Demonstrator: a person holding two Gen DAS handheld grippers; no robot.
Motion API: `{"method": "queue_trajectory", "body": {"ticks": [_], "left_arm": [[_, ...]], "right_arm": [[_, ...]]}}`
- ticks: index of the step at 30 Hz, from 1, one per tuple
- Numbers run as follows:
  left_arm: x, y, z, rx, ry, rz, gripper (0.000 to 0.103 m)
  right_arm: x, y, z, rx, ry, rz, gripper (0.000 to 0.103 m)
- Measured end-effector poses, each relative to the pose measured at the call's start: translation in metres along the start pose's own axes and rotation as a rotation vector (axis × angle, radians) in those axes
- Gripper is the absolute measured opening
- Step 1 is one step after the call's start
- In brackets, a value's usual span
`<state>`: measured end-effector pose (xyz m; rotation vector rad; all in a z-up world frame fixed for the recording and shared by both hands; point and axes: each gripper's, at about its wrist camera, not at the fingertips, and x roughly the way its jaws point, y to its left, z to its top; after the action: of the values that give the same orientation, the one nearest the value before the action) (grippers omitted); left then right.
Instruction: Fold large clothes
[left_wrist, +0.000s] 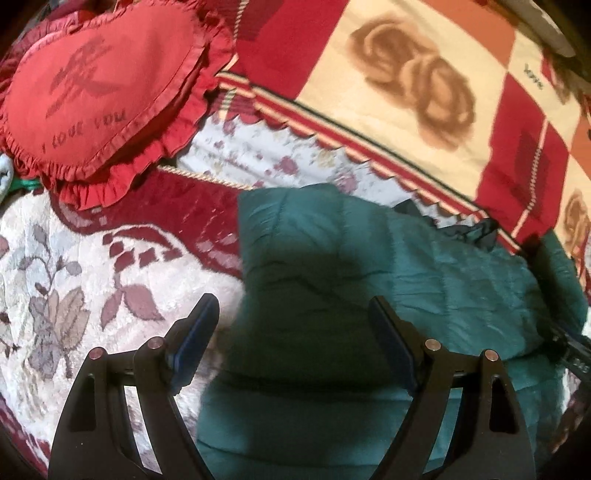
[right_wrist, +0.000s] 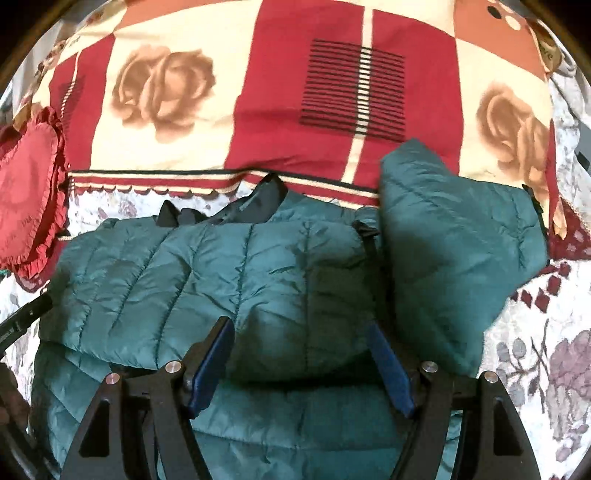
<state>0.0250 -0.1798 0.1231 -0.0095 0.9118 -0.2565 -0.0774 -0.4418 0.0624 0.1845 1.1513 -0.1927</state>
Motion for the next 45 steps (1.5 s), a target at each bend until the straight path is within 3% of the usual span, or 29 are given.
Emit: {"method": "queue_trajectory", "body": {"ticks": [6, 12, 19, 27, 37, 45], "left_arm": [[0.002, -0.024, 0.000, 0.026, -0.001, -0.039, 0.084], [0.025, -0.040, -0.012, 0.075, 0.052, -0.006, 0.084], [0.023, -0.043, -0.016, 0.097, 0.041, 0.013, 0.084], [-0.021, -0.036, -0.027, 0.080, 0.010, -0.038, 0.084], [-0.055, -0.034, -0.041, 0.069, -0.010, -0.087, 0.084], [-0.062, -0.036, -0.055, 0.102, 0.010, -0.090, 0.084]], "right_arm": [[0.019, 0.000, -0.004, -0.003, 0.025, -0.014, 0.072], [0.035, 0.006, -0.008, -0.059, 0.059, -0.058, 0.082], [-0.002, 0.014, -0.012, -0.093, 0.001, -0.012, 0.081], [-0.058, 0.007, -0.015, -0.034, -0.077, 0.091, 0.081], [-0.093, -0.035, -0.012, 0.011, -0.136, 0.004, 0.084], [-0.086, -0.085, -0.013, 0.095, -0.132, -0.080, 0.084]]}}
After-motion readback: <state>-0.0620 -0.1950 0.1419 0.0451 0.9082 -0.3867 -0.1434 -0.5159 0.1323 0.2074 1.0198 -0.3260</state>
